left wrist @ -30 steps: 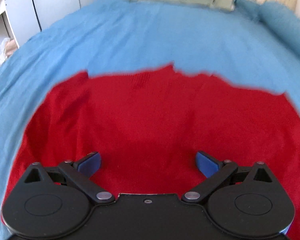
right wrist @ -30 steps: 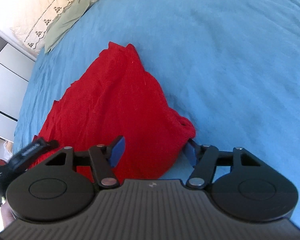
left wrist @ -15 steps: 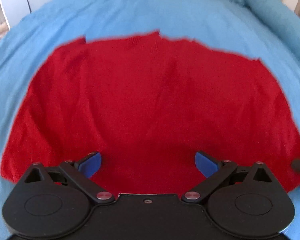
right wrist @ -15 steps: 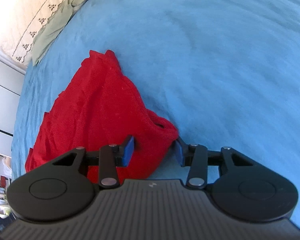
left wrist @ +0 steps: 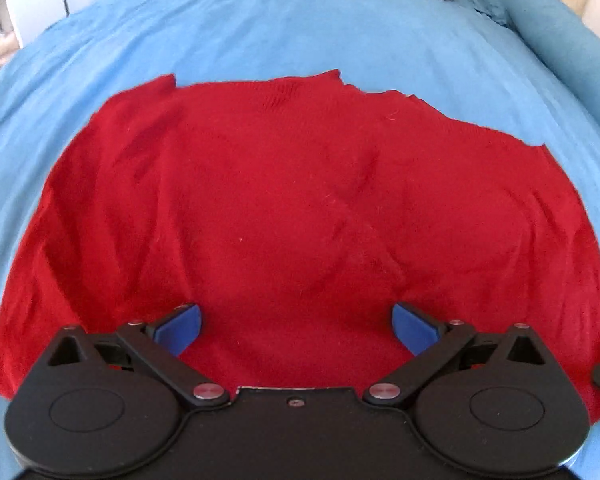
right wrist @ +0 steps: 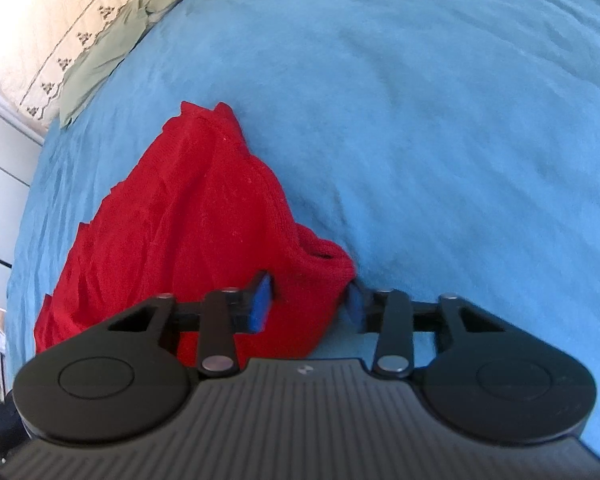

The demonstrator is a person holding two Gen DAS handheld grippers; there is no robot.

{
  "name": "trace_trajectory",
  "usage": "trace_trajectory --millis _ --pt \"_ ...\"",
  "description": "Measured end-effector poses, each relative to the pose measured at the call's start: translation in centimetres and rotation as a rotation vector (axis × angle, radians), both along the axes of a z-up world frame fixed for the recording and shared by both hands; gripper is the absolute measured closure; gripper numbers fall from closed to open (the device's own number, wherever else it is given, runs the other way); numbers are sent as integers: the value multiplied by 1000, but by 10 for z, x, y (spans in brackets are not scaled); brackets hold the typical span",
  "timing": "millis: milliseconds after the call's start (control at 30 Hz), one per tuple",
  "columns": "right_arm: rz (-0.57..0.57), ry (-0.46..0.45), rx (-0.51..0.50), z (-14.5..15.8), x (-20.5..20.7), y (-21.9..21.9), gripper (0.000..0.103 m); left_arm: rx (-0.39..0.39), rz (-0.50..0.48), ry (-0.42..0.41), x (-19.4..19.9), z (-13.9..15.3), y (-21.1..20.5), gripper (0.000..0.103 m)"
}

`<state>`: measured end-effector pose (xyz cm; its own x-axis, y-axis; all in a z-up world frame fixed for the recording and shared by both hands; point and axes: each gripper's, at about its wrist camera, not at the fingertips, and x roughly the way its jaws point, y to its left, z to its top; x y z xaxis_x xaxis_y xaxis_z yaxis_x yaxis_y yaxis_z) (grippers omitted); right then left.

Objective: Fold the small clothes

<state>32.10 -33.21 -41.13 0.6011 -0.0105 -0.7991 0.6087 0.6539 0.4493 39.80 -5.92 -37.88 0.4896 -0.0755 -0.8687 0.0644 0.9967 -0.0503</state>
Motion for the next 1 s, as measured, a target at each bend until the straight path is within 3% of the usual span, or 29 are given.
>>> trace_trajectory --millis 33,133,267,467,567,667,800,900,1000 --pt "11 -11 11 2 0 0 75 11 -7 2 0 0 -1 0" --pt "18 -56 2 19 1 5 77 -10 -14 14 3 4 3 0" --pt "95 -182 10 60 14 23 78 -38 -9 37 -1 12 25 0" --pt "371 -387 34 127 68 95 82 -26 18 -22 -11 48 76 1" --pt "555 -419 62 139 97 154 82 -25 52 -52 -24 66 119 1" --pt "737 -406 135 126 116 215 82 -9 92 -73 -41 70 163 1" --pt "926 -292 178 81 129 284 83 16 133 -49 -66 56 203 1" --pt "976 -185 119 43 129 315 83 -2 172 -23 -77 41 219 1" --pt "989 -139 115 26 128 322 83 -41 197 -19 -89 35 225 1"
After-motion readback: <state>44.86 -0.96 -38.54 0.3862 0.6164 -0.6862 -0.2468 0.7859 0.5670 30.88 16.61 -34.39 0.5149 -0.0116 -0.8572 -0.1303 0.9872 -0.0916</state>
